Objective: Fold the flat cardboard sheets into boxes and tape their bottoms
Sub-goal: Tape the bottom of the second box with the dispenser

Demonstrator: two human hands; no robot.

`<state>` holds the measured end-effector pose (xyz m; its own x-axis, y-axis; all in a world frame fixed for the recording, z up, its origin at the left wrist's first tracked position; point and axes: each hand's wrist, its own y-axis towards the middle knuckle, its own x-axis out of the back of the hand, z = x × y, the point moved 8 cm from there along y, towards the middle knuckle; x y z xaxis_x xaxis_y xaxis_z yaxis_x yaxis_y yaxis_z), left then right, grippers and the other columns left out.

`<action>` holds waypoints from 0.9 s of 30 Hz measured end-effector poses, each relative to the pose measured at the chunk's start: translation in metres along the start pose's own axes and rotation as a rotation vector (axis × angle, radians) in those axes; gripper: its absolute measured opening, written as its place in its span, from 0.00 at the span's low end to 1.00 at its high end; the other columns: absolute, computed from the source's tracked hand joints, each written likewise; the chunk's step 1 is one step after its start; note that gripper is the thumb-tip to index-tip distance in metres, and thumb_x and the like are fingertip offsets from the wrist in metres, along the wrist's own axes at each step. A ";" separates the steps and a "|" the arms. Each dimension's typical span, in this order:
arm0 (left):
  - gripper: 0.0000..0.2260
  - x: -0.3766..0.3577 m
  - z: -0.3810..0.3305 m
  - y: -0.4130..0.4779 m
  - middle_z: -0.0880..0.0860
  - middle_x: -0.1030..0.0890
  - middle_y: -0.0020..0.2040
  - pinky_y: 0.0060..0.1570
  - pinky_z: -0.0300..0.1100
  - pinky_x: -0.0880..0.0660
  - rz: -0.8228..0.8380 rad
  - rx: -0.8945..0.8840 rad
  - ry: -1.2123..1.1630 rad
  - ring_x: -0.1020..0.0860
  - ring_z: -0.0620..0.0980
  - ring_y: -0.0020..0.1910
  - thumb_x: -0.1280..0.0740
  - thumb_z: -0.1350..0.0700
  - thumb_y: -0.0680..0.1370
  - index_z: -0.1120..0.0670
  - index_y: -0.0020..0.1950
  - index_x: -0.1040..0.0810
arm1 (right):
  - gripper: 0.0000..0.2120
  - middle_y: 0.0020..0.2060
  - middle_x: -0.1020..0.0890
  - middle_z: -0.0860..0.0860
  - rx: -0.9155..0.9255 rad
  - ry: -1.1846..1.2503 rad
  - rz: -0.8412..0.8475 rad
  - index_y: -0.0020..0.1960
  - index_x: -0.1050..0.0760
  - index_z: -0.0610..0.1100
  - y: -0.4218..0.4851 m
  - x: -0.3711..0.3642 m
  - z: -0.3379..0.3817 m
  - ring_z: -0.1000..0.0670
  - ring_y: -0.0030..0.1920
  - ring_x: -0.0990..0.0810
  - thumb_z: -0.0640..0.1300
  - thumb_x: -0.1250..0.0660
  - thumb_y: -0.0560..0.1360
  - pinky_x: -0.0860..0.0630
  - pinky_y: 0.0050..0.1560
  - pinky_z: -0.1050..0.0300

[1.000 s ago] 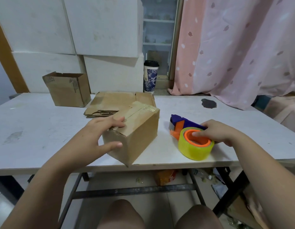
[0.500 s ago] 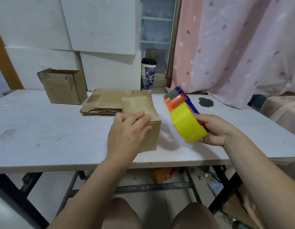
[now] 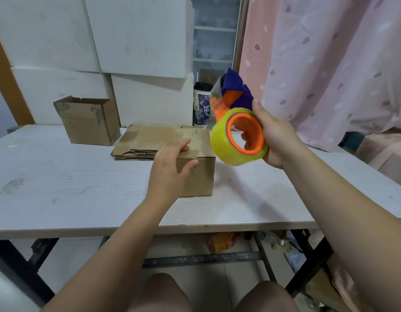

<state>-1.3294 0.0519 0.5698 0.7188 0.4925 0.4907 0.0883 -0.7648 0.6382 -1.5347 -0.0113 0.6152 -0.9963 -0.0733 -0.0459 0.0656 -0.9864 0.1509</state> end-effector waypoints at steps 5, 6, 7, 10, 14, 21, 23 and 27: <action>0.14 0.004 0.006 0.000 0.37 0.25 0.51 0.55 0.36 0.29 0.065 0.077 -0.256 0.26 0.39 0.55 0.40 0.41 0.76 0.42 0.59 0.26 | 0.19 0.31 0.21 0.54 0.195 -0.222 0.044 0.33 0.19 0.55 0.010 -0.022 0.027 0.52 0.34 0.25 0.61 0.38 0.77 0.28 0.31 0.60; 0.14 0.004 0.006 0.001 0.38 0.23 0.52 0.55 0.36 0.29 0.076 0.106 -0.314 0.26 0.38 0.55 0.43 0.38 0.75 0.39 0.57 0.27 | 0.18 0.31 0.22 0.54 0.220 -0.235 0.048 0.34 0.19 0.55 0.012 -0.026 0.028 0.51 0.34 0.26 0.61 0.38 0.77 0.28 0.32 0.60; 0.15 0.005 0.006 0.003 0.40 0.22 0.51 0.54 0.36 0.29 0.084 0.143 -0.365 0.25 0.38 0.55 0.44 0.35 0.73 0.38 0.55 0.28 | 0.16 0.31 0.22 0.56 0.252 -0.255 0.056 0.36 0.20 0.56 0.014 -0.030 0.030 0.52 0.34 0.26 0.60 0.38 0.77 0.29 0.33 0.60; 0.17 0.010 0.009 0.009 0.43 0.19 0.51 0.52 0.35 0.28 0.049 0.266 -0.527 0.22 0.39 0.52 0.40 0.35 0.70 0.39 0.56 0.27 | 0.09 0.30 0.20 0.62 0.370 -0.346 0.089 0.46 0.23 0.61 0.012 -0.039 0.033 0.59 0.34 0.26 0.62 0.39 0.74 0.28 0.35 0.67; 0.22 0.019 0.002 0.020 0.45 0.18 0.53 0.50 0.34 0.27 -0.119 0.394 -0.681 0.20 0.40 0.52 0.30 0.43 0.71 0.47 0.64 0.26 | 0.12 0.39 0.18 0.66 0.456 -0.429 0.124 0.53 0.26 0.65 0.004 -0.050 0.039 0.66 0.43 0.21 0.63 0.40 0.71 0.28 0.41 0.74; 0.23 0.006 -0.007 0.029 0.53 0.17 0.50 0.49 0.43 0.20 -0.246 0.629 -0.981 0.17 0.49 0.46 0.28 0.57 0.73 0.54 0.66 0.31 | 0.26 0.56 0.21 0.56 0.542 -0.661 0.153 0.67 0.28 0.56 -0.003 -0.068 0.041 0.57 0.54 0.24 0.63 0.41 0.72 0.28 0.49 0.67; 0.18 0.004 -0.001 0.025 0.55 0.17 0.46 0.42 0.40 0.19 -0.338 0.716 -1.124 0.16 0.48 0.41 0.33 0.62 0.76 0.54 0.63 0.31 | 0.29 0.54 0.22 0.57 0.544 -0.695 0.139 0.68 0.28 0.57 -0.004 -0.069 0.041 0.57 0.52 0.24 0.66 0.43 0.70 0.28 0.47 0.67; 0.08 0.001 0.007 0.013 0.54 0.16 0.39 0.43 0.43 0.19 -0.394 0.809 -1.234 0.16 0.50 0.39 0.38 0.63 0.78 0.55 0.57 0.29 | 0.29 0.51 0.25 0.60 0.585 -0.709 0.126 0.68 0.29 0.58 -0.009 -0.069 0.042 0.60 0.49 0.26 0.66 0.43 0.70 0.30 0.45 0.69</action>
<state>-1.3225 0.0395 0.5741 0.6319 0.3828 -0.6739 0.4522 -0.8883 -0.0805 -1.4694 0.0087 0.6585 -0.7976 0.1228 0.5905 0.3292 -0.7317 0.5969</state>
